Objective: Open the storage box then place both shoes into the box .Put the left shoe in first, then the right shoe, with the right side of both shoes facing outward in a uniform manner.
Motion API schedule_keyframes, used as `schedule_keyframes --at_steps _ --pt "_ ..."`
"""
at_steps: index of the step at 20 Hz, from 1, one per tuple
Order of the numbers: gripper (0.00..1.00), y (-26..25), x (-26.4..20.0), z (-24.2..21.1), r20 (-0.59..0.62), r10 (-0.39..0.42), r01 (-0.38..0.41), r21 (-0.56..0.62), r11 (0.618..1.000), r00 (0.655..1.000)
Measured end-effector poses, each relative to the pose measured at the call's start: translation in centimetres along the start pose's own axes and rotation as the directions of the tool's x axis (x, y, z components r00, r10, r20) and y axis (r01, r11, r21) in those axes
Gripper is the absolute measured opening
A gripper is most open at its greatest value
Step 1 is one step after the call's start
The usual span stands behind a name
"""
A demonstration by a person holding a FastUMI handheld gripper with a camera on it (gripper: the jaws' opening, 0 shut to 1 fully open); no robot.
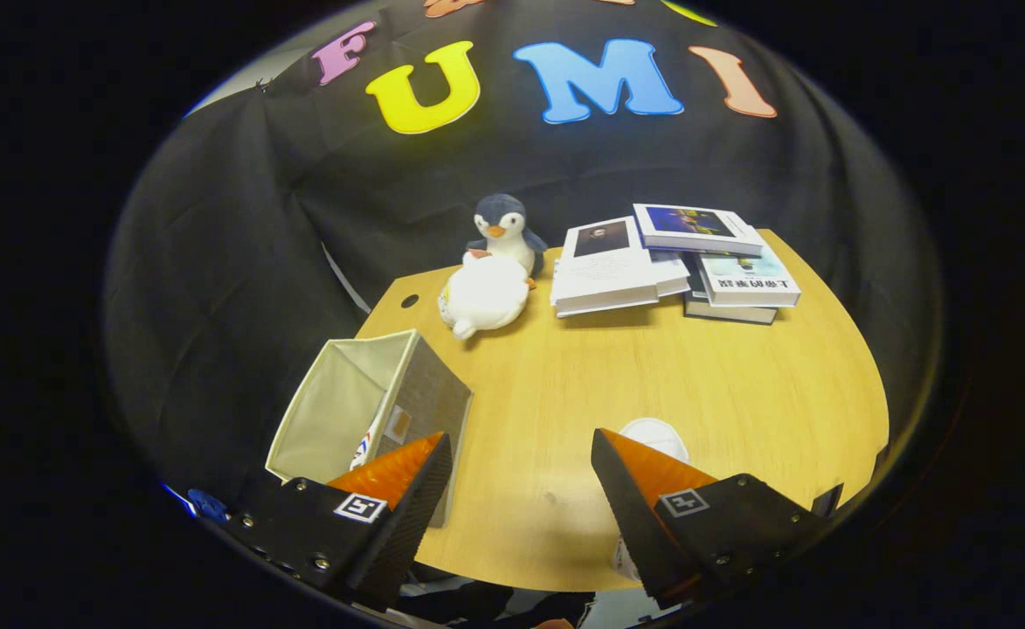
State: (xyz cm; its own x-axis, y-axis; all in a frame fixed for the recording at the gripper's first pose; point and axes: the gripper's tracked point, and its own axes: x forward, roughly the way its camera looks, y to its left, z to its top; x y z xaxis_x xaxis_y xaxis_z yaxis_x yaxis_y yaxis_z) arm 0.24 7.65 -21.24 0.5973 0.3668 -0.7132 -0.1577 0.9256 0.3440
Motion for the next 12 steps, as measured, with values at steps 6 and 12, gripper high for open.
schedule_keyframes --at_steps 6,12 --pt "0.98 -6.0 -0.1 -2.8 -0.048 -0.079 0.079 -0.004 0.997 0.996" --pt "0.98 -10.8 0.9 -6.4 -0.119 -0.14 0.137 -0.03 0.99 0.983"
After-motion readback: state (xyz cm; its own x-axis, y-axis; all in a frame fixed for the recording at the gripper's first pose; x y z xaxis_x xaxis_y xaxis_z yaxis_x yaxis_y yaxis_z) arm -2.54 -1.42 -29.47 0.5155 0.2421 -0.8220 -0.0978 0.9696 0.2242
